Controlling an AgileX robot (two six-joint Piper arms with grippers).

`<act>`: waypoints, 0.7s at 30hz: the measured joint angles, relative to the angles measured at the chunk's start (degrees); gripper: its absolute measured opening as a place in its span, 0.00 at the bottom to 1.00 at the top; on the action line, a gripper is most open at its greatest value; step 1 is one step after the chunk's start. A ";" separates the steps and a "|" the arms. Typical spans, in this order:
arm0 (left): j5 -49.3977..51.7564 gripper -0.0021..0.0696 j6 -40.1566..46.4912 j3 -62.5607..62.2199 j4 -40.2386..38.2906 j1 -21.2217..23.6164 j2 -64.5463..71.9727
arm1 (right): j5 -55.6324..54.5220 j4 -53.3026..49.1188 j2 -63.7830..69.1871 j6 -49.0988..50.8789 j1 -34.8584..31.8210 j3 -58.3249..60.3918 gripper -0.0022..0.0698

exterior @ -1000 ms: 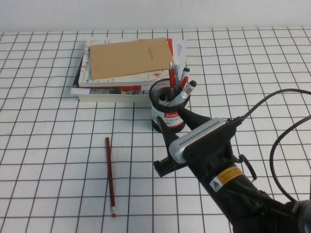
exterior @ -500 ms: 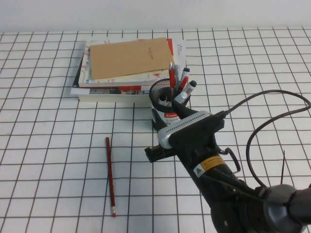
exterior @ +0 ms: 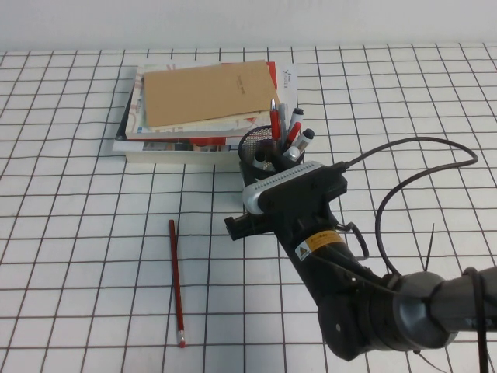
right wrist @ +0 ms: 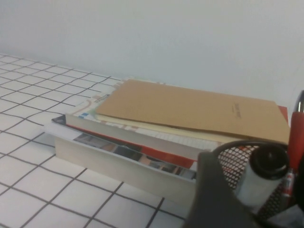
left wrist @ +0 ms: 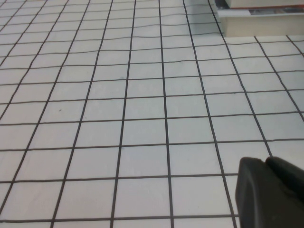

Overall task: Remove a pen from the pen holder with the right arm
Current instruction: 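Take a marker out of the pen holder and lay it on the table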

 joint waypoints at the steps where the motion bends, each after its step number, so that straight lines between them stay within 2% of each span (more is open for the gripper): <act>1: 0.00 0.02 0.00 0.00 0.00 0.00 0.00 | 0.23 0.00 0.33 0.00 -0.25 -0.37 0.49; 12: 0.00 0.02 0.00 0.00 0.00 0.00 0.00 | 2.08 0.21 1.66 -0.11 -1.49 -3.80 0.47; 21: 0.00 0.02 0.00 0.00 0.00 0.00 0.00 | 4.00 0.24 2.51 -0.11 -1.63 -5.44 0.27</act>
